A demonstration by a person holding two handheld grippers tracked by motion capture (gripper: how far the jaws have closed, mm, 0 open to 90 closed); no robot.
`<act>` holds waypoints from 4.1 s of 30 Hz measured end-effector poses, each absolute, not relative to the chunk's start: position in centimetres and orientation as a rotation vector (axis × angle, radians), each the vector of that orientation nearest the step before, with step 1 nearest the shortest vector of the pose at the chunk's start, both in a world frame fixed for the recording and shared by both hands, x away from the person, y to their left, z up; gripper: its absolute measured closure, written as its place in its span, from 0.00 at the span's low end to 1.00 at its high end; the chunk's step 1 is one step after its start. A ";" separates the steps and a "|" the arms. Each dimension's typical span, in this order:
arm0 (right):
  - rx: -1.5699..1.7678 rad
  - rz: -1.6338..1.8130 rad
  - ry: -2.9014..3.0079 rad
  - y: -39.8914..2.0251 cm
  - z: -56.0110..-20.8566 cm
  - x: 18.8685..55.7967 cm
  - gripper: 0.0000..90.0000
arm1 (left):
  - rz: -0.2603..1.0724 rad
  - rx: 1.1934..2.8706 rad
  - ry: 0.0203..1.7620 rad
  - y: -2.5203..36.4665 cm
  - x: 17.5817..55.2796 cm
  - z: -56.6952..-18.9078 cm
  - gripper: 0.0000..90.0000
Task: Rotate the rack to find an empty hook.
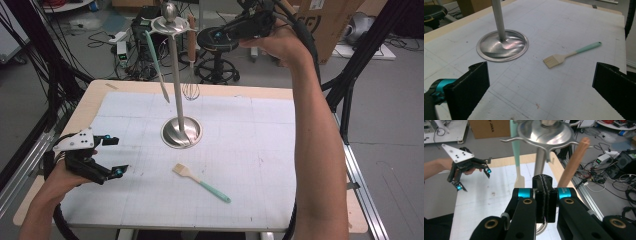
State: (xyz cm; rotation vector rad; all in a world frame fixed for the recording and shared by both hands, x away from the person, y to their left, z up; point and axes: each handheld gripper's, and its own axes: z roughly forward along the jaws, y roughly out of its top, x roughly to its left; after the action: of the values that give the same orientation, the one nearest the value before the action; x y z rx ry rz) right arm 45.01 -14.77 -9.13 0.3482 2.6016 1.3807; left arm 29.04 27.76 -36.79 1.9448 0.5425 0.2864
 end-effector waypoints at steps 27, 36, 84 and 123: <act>0.323 1.435 2.591 -12.9 -10.0 47.6 0.99 | 0.285 1.952 0.550 27.8 29.1 -36.9 0.02; 0.283 1.440 2.612 -12.1 -10.0 46.9 0.99 | 0.288 1.958 0.543 27.8 29.1 -36.9 0.02; 0.227 1.435 2.644 -12.4 -10.6 42.0 0.90 | 0.296 1.985 0.532 27.3 29.0 -37.0 0.02; 0.412 1.428 2.547 -22.6 -18.6 35.0 0.00 | 0.309 1.983 0.527 27.1 28.6 -36.6 0.02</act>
State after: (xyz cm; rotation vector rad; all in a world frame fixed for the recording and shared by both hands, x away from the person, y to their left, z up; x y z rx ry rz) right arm 35.01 -22.59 -18.64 0.4116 2.5474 1.4276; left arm 28.57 27.09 -36.55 1.9834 0.5269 0.3087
